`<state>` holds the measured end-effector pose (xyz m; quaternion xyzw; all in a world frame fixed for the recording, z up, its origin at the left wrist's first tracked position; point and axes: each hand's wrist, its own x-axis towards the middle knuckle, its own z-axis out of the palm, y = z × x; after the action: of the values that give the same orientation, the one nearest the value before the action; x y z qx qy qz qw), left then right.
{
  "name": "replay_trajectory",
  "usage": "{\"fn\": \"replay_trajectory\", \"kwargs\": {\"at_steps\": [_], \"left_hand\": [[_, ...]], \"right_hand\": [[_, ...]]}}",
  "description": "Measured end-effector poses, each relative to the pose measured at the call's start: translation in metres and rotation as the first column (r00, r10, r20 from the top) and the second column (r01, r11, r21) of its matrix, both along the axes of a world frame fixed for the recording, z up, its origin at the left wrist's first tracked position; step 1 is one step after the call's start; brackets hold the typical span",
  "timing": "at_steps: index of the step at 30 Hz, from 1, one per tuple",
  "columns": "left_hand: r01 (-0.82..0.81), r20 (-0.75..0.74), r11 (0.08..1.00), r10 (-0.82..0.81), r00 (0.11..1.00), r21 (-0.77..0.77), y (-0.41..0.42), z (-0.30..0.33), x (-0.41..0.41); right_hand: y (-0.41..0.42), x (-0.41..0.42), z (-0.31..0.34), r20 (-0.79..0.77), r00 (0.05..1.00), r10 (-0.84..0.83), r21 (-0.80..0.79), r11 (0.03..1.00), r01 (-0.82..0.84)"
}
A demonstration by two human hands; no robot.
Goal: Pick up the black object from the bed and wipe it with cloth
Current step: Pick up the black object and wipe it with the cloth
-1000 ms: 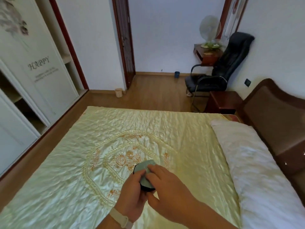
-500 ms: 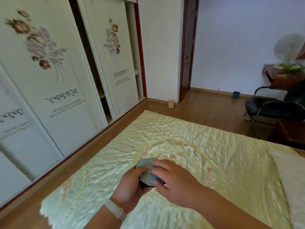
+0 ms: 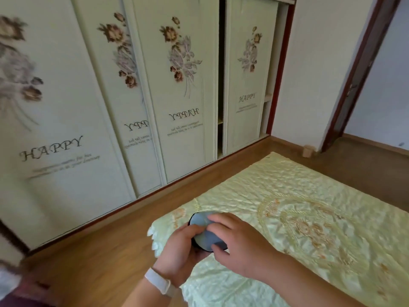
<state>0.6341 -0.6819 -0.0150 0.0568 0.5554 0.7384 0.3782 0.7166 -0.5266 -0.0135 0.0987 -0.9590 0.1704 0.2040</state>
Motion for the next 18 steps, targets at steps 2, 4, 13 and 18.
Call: {"fn": "replay_trajectory", "kwargs": {"at_steps": [2, 4, 13, 18], "left_hand": [[-0.060, 0.009, 0.998, 0.060, 0.998, 0.012, -0.051, -0.003, -0.022], [-0.120, 0.019, 0.993, 0.120, 0.993, 0.012, -0.098, -0.006, -0.040], [-0.352, 0.025, 0.935, 0.351, 0.936, 0.043, -0.250, -0.005, -0.081], [-0.432, 0.033, 0.900, 0.431, 0.902, 0.056, -0.283, -0.002, -0.089]], "right_hand": [[-0.047, -0.031, 0.000, 0.004, 0.999, 0.041, -0.005, 0.999, -0.041], [-0.093, -0.058, -0.001, 0.008, 0.996, 0.085, -0.010, 0.996, -0.085], [-0.238, -0.137, 0.008, 0.031, 0.955, 0.296, 0.019, 0.955, -0.297], [-0.268, -0.163, 0.008, 0.049, 0.926, 0.374, 0.034, 0.926, -0.376]]}}
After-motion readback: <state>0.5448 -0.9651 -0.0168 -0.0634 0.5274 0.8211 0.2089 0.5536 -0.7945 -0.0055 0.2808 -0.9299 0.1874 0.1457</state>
